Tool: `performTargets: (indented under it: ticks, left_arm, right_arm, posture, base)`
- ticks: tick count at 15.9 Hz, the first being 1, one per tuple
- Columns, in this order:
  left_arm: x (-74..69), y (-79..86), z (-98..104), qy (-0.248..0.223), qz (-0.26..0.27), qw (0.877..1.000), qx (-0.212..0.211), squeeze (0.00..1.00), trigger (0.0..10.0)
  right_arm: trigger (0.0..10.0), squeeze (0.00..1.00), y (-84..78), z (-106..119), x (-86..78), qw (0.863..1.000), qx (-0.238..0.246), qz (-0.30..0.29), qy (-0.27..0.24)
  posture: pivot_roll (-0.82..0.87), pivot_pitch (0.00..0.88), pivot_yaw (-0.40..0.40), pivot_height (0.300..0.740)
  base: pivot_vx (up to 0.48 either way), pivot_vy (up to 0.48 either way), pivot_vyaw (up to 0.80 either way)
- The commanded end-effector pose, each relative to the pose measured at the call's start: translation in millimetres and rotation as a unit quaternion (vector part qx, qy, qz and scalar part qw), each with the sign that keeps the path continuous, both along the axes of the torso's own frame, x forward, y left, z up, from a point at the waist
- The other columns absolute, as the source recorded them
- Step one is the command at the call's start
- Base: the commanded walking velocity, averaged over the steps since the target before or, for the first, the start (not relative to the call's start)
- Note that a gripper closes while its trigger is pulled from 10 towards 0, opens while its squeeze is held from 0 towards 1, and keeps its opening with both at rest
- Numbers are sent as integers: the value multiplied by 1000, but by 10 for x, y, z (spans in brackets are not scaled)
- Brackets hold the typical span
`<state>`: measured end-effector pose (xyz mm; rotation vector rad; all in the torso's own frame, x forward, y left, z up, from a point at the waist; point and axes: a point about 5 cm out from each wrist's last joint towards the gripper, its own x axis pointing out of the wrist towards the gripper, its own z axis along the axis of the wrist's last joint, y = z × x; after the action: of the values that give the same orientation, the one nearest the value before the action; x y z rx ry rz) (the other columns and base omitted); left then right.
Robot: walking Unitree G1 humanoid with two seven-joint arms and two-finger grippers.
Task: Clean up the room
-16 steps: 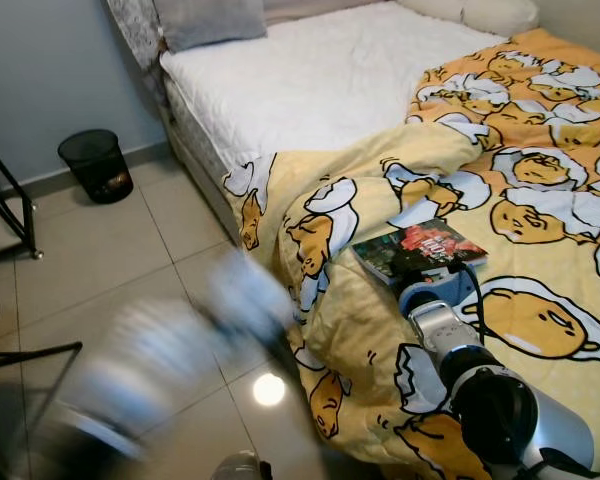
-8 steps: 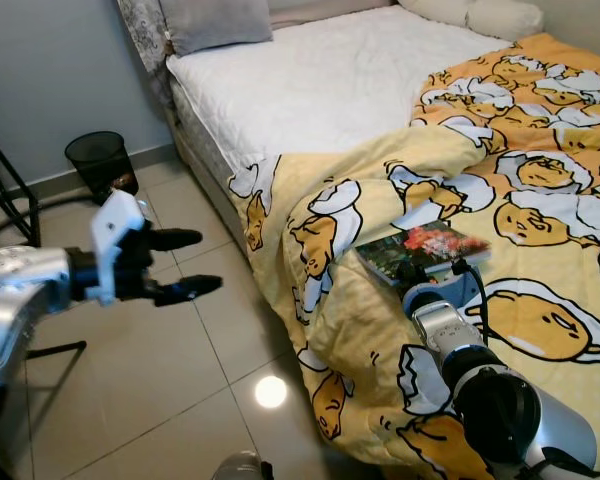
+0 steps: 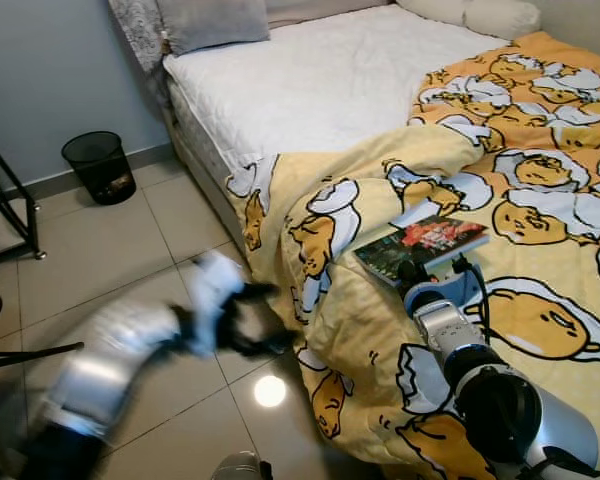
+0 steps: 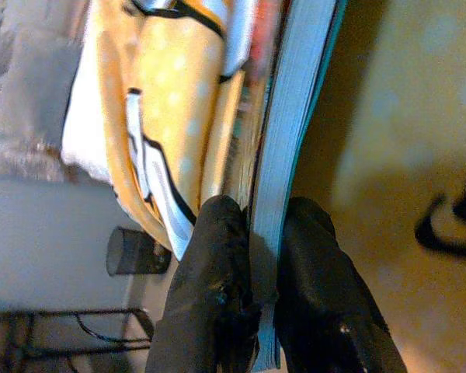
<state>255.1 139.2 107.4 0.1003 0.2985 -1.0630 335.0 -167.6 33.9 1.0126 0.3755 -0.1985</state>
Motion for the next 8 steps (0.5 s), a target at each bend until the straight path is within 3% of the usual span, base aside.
performTargets:
  ticks: [1, 4, 5, 6, 8]
  left_arm:
    - [71, 70, 105, -37, 35, 999, 7, 1000, 10000]
    - [158, 130, 163, -71, 112, 991, -8, 1000, 10000]
    - [198, 146, 206, -93, 149, 984, -17, 1000, 10000]
    - [200, 146, 208, -97, 153, 983, -17, 1000, 10000]
    - [199, 189, 195, -105, 172, 979, -3, 1000, 10000]
  right_arm:
    - [0, 0, -100, 132, 75, 998, -38, 6, -40]
    - [0, 0, -216, 251, 104, 989, -113, 24, -94]
    - [0, 0, -350, 375, 103, 980, -144, 5, -139]
    - [0, 0, -371, 389, 98, 979, -147, 2, -144]
    - [0, 0, -390, 410, 15, 960, -225, 30, -162]
  posture:
    - [176, 0, 24, 740]
    - [93, 0, 45, 740]
    - [73, 0, 43, 740]
    - [71, 0, 42, 740]
    - [57, 0, 37, 740]
  base:
    - [0, 0, 0]
    - [0, 0, 0]
    - [0, 0, 0]
    - [0, 0, 0]
    - [0, 0, 0]
